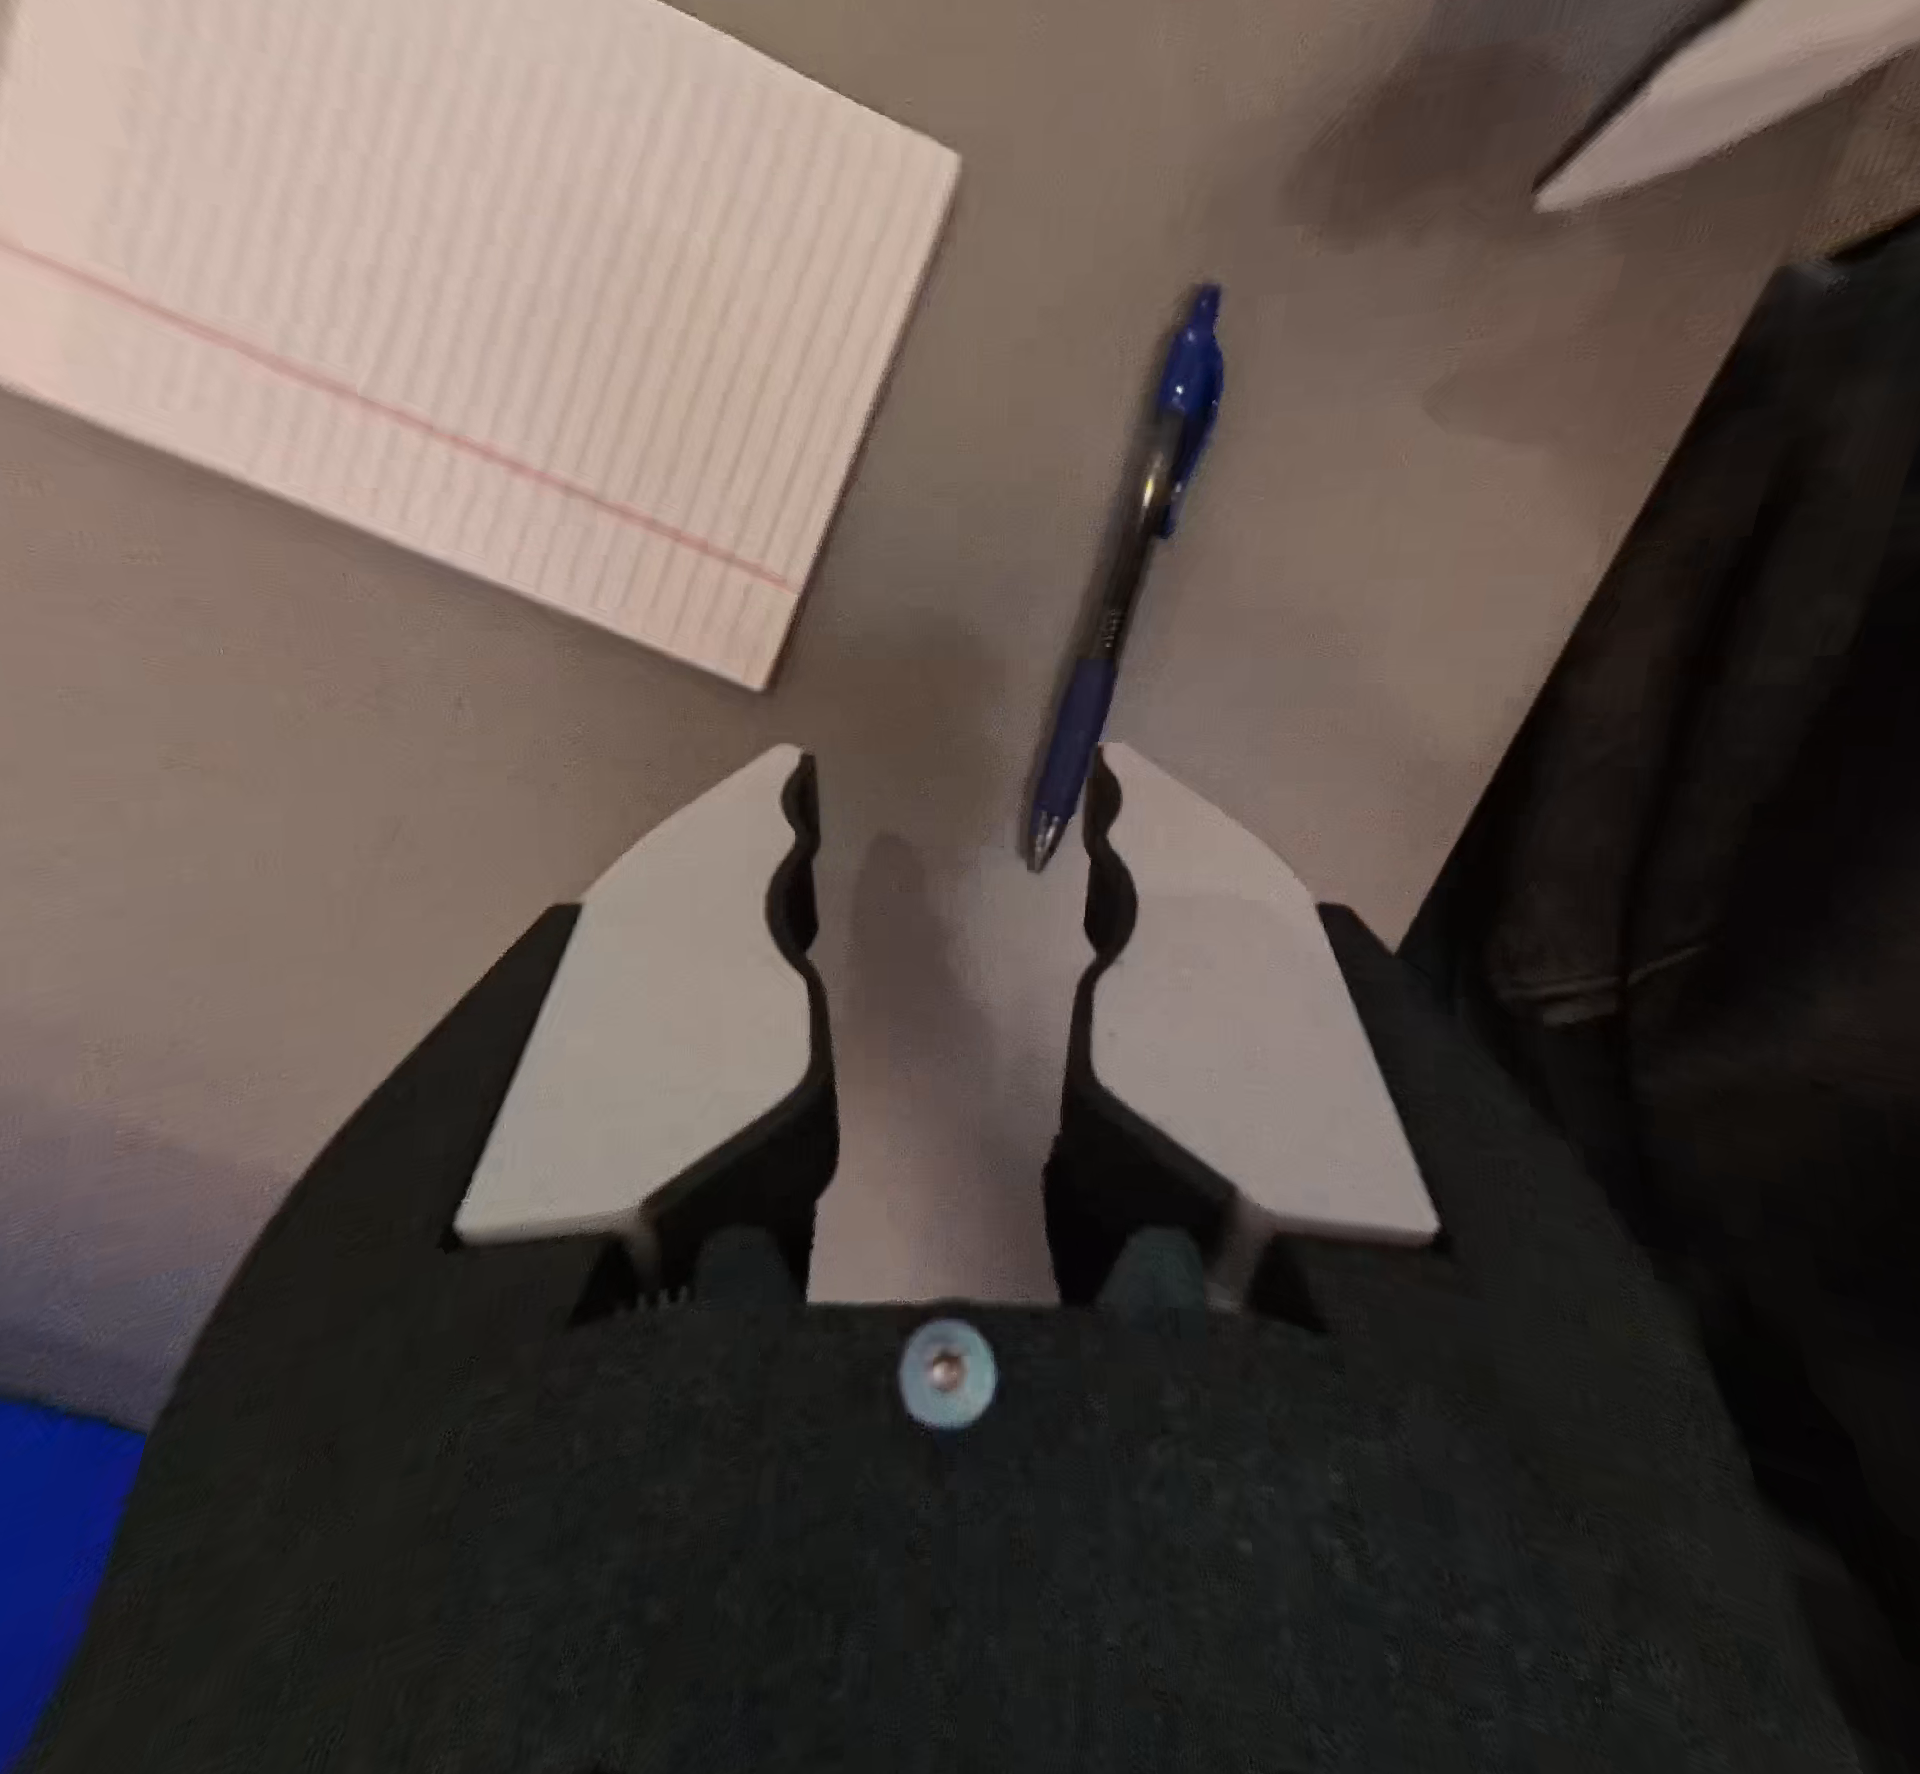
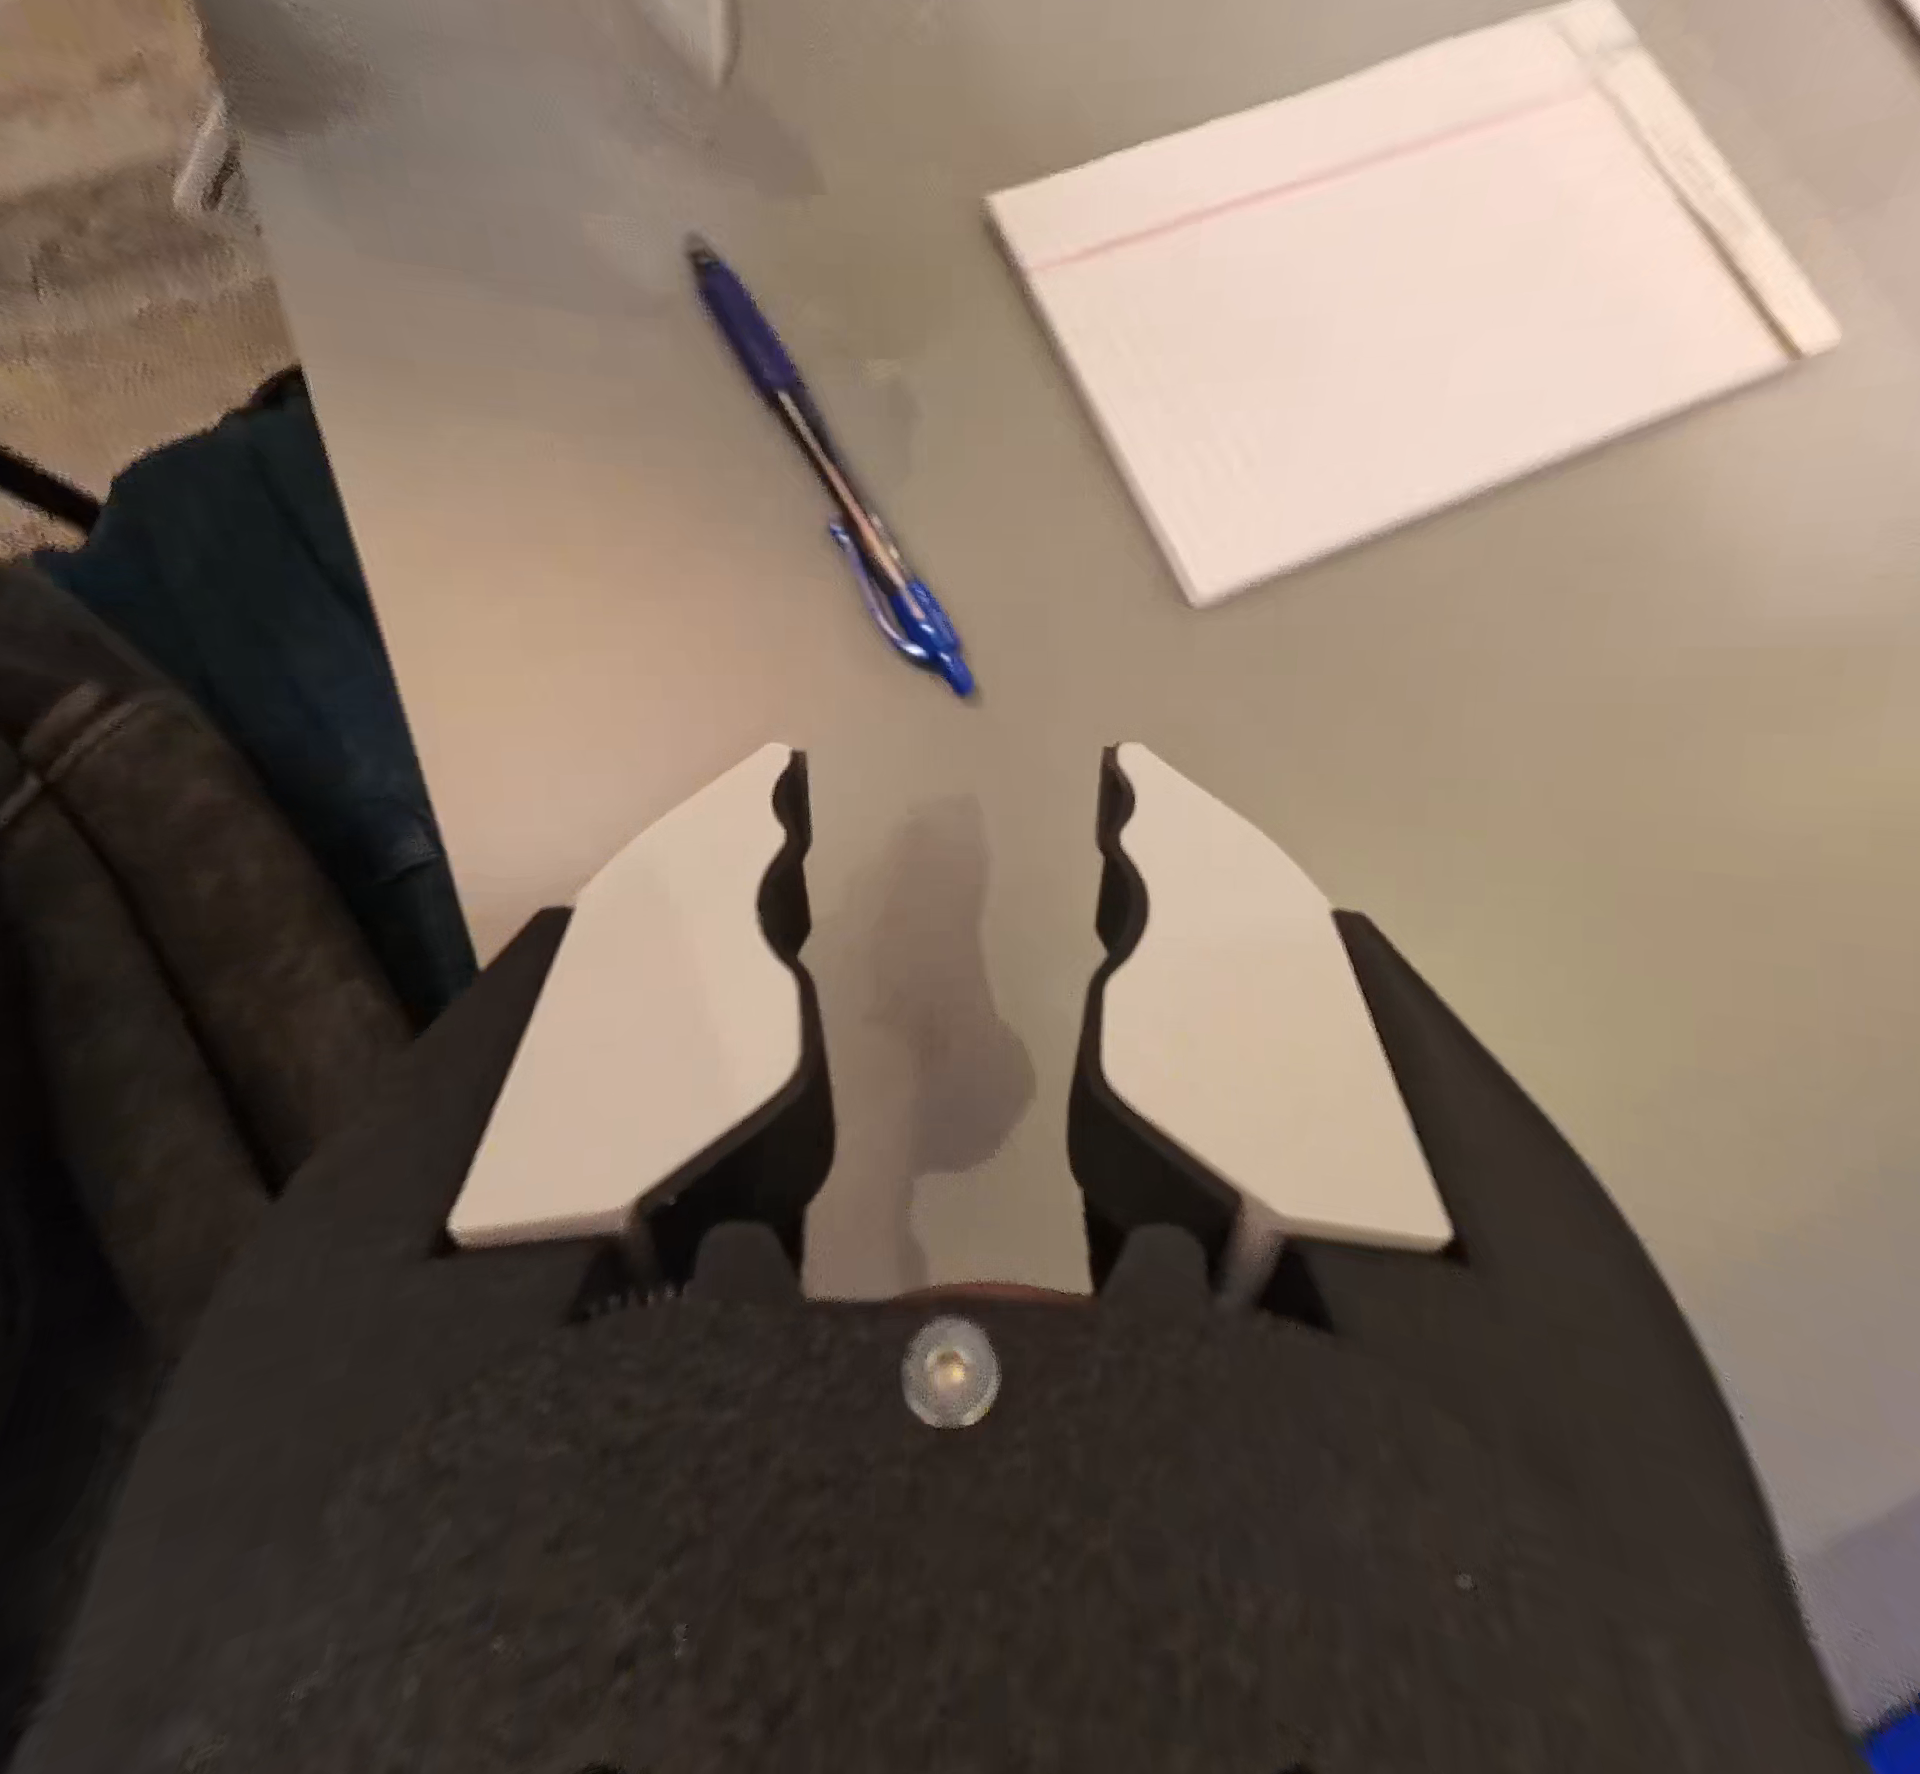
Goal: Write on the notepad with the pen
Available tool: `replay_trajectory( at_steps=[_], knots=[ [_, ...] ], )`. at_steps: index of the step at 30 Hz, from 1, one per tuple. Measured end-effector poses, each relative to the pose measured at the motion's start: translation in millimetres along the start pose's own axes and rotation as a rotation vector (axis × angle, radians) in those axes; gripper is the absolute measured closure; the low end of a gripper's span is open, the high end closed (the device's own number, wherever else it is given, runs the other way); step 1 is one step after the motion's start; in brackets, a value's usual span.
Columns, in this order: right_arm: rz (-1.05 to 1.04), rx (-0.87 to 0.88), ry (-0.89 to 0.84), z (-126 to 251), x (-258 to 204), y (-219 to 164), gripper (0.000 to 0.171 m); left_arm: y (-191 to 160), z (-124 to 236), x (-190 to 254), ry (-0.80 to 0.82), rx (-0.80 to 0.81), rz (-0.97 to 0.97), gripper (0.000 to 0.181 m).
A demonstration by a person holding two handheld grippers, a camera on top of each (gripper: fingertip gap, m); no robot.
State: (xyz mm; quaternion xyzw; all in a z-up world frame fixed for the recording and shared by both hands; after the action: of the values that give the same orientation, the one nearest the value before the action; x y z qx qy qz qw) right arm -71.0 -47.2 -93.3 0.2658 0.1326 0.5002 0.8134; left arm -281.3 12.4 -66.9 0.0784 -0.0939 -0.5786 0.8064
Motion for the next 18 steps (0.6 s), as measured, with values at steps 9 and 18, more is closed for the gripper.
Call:
replay_trajectory(
  at_steps=[9,18],
  knots=[
    [0.188,-0.161,0.053,-60,-27,71,0.13,-82,39,-23,-0.005,0.337,0.308,0.14],
    [0.293,-0.378,0.132,-91,-30,87,0.158,-96,43,-14,0.0,0.387,0.266,0.142]
  ],
)
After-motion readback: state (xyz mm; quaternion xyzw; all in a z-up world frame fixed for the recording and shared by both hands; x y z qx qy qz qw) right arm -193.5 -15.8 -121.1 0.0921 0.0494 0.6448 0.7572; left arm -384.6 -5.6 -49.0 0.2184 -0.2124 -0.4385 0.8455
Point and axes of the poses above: each gripper's, where its closed fingertips meet, z back along the fingers, y out of its top, x = y × z across the jaws, the point moved 8 cm from there along z, back along the fingers, and after that the axes turned 10 degrees about -x, right-handed, at the moved point
